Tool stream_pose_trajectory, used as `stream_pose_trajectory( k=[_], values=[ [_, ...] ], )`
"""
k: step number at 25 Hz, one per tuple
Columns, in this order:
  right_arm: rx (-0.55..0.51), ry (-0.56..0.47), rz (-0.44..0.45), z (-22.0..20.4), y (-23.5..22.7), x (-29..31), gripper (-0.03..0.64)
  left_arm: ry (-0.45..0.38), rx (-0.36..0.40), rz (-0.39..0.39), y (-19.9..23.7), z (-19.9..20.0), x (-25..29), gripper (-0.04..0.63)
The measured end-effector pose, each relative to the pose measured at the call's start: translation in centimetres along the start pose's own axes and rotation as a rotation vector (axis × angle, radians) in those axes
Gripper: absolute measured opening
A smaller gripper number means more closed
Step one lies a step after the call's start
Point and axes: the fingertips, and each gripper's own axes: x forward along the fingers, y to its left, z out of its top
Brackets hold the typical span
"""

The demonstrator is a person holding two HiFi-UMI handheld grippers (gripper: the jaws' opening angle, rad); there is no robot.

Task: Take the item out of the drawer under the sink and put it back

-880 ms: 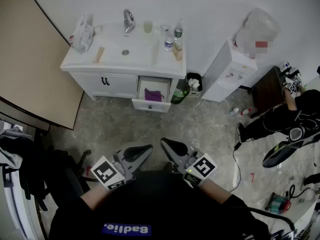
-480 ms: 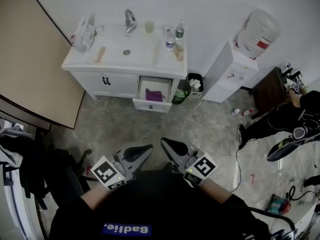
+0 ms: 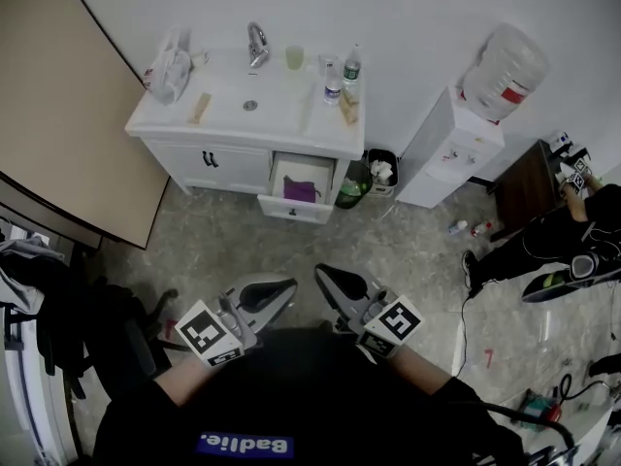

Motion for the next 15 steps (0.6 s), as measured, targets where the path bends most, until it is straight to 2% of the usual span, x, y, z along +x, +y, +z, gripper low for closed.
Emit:
stream_pose_trajectory(
  k=[4, 9, 15],
  values=[
    [0.025, -0.029, 0.042, 1.3, -0.6, -1.2, -0.005, -0.008, 0.012, 0.021, -0.9, 0.3, 1.6, -0.012],
    [0.048, -0.019, 0.076, 0.9, -2.0, -2.4, -0.005, -0.015, 0.001, 0.056, -1.5, -0.9, 3.2, -0.011],
    [0.017, 0.049, 0.042, 0.1, -5.3, -1.0, -0.005, -0.021, -0.01, 0.061, 1.9, -0.7, 4.6, -0.011]
  ],
)
